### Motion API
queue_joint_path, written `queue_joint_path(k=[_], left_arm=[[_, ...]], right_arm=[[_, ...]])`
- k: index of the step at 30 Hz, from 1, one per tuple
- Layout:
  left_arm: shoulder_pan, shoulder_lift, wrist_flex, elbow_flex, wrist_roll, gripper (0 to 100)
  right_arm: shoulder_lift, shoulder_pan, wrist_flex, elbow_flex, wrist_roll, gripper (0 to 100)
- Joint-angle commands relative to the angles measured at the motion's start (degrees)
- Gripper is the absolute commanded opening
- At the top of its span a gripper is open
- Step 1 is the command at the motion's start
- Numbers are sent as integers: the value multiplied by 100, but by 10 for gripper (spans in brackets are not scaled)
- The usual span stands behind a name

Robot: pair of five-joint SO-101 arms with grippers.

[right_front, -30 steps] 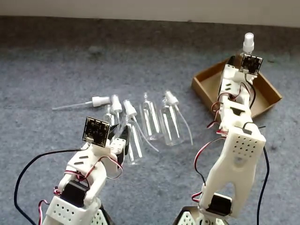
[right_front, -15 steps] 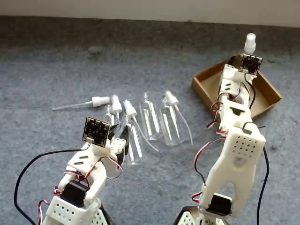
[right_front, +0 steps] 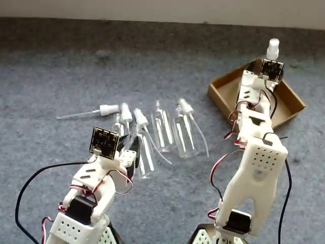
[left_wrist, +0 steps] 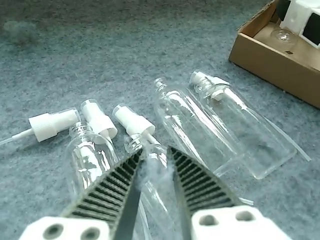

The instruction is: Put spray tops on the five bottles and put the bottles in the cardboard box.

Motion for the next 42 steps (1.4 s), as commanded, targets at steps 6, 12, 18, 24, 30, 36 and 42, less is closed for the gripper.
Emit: queue_joint_path(k=[6,12,18,24,30,36,42], left_arm=[[75,-22,0,110,-79,39],[75,-13,9,110,-88,38],[75,-13,9,110,-88,38],[75,-13,9,110,-88,38],[66,-13,9,110,-88,38],[66,-13,0,110,-88,38],[66,-13,18,110,-88,38]], right_arm=[[-119,-22,31,-207,53,317],[-119,-13,31,-233,53,318],[-119,-13,637,-233,325,389],[-119,-13,699,-233,325,403],[-470,31,743,-198,316,403],[-1235,75,1095,-180,114,403],[-1763,31,1349,-189,97,403]])
